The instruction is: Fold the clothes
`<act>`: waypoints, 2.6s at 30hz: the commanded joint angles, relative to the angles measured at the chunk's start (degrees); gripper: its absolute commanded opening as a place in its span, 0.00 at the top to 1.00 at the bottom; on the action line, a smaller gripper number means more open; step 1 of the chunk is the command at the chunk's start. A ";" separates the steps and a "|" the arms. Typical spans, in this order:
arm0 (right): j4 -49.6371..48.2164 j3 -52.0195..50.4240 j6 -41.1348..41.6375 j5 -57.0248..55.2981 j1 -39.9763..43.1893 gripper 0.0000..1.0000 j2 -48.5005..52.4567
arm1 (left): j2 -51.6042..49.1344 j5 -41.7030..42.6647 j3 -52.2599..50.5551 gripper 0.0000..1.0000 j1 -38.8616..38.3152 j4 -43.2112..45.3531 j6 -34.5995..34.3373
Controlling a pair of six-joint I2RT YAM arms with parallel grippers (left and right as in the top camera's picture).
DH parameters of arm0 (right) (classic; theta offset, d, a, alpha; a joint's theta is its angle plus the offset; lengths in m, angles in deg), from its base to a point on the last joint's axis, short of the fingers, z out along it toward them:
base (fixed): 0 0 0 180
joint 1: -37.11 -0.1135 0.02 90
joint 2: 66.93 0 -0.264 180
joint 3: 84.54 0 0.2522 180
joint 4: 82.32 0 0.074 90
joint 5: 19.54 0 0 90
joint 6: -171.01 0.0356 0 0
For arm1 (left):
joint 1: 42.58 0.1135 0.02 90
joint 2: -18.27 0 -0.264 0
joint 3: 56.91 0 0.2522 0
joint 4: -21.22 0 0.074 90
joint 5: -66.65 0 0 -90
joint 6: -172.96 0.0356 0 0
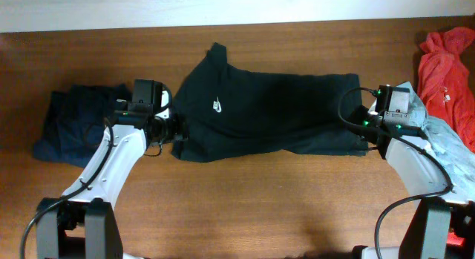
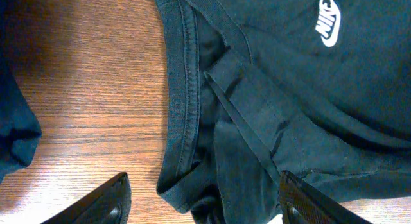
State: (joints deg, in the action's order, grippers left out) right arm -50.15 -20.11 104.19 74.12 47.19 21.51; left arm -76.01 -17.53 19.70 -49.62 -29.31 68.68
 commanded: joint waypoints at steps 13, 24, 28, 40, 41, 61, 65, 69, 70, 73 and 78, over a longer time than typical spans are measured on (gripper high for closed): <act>10.12 1.16 -0.55 1.77 0.07 0.48 -3.63 | 1.07 6.36 0.09 0.20 -0.09 2.62 13.77; 21.27 1.16 -3.50 8.59 0.07 0.48 -4.13 | -5.16 11.56 0.09 0.38 -7.98 8.87 41.24; 22.18 1.16 -3.48 8.63 0.07 0.48 -4.13 | -5.51 6.47 0.09 0.38 -12.70 8.87 44.24; 23.30 1.16 -3.48 8.61 0.07 0.48 -4.13 | -11.37 -7.80 0.09 0.54 -19.06 9.40 46.03; 23.43 1.16 -3.48 8.61 0.07 0.49 -4.13 | -11.76 -8.26 0.09 0.57 -19.06 9.75 45.94; 23.85 1.16 -3.48 8.59 0.07 0.48 -4.13 | -11.87 -8.26 3.74 1.00 -19.06 6.58 44.54; 23.85 1.16 -3.48 8.57 0.07 0.48 -4.13 | -11.87 -8.28 8.70 1.00 -19.06 1.70 44.57; 23.85 1.16 -3.48 8.59 0.07 0.48 -4.13 | -11.87 -8.50 12.20 1.00 -19.06 -1.38 44.57; 23.85 1.16 -3.48 8.59 0.07 0.48 -4.13 | -11.87 -8.59 12.61 1.00 -19.06 -1.51 44.57; 23.82 1.16 -3.50 8.57 0.07 0.48 -4.13 | -11.89 -8.68 12.85 1.00 -19.04 1.38 44.96; 23.82 1.16 -3.48 8.57 0.07 0.48 -4.13 | -12.44 -8.85 12.85 1.00 -18.21 10.32 47.63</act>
State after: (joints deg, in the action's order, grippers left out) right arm -26.35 -19.71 101.40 82.20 47.19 18.39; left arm -87.72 -25.77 31.76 -68.64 -22.36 114.25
